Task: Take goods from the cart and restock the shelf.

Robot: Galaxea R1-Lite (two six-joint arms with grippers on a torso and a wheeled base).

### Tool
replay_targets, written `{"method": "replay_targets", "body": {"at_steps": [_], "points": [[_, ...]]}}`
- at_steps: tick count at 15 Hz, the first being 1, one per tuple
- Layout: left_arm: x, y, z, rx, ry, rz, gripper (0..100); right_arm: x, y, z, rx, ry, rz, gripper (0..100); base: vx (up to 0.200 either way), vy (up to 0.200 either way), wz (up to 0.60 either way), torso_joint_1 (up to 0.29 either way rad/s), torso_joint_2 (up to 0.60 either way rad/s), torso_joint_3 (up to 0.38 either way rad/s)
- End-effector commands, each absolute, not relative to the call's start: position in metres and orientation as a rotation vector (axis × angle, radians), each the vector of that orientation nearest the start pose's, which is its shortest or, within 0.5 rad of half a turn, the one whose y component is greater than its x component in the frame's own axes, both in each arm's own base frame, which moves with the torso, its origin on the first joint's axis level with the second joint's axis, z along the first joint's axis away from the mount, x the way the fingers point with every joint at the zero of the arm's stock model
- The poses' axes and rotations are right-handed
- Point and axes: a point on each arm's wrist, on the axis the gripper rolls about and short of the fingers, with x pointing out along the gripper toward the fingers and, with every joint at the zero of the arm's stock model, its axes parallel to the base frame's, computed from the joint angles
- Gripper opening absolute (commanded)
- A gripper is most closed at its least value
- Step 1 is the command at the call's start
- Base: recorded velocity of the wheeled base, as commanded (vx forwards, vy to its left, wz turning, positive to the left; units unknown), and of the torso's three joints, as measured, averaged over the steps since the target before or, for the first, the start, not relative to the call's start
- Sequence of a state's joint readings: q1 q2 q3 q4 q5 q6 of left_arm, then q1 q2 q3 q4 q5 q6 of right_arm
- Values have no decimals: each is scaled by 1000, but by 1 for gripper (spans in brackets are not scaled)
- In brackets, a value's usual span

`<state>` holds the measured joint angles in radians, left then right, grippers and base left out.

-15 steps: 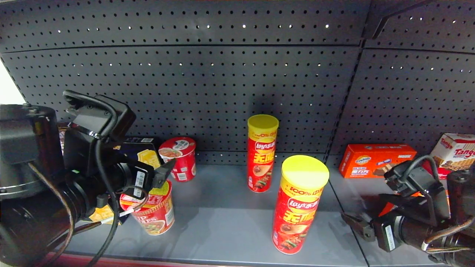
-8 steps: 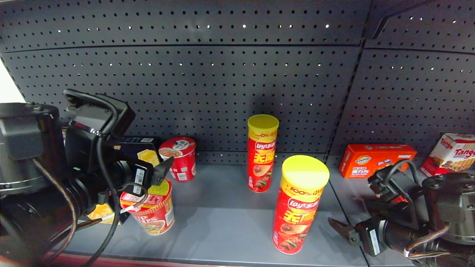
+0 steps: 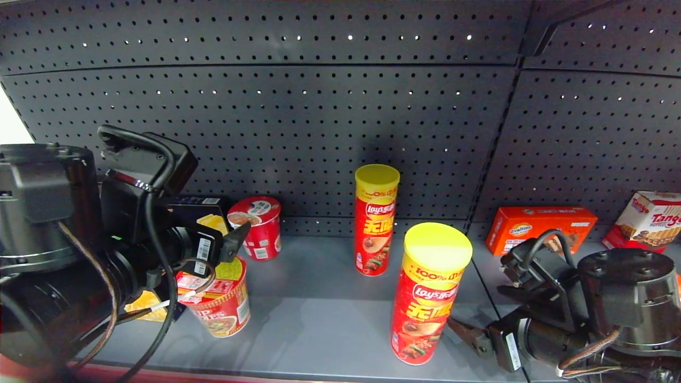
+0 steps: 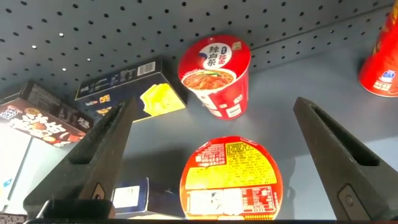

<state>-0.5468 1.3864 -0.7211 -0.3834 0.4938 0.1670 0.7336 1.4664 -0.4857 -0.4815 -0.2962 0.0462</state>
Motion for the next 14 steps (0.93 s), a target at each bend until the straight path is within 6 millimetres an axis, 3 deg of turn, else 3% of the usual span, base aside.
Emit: {"method": "replay_targets", "body": {"at_steps": [1,14], "points": [[199,-107,218,307,243,-68,100,168,146,145,-211,455,430,100,0,0,0,0,0,0],[200,-106,218,307,245,-63,100,179,174,144,-221,448,480,100,0,0,0,0,0,0]]}}
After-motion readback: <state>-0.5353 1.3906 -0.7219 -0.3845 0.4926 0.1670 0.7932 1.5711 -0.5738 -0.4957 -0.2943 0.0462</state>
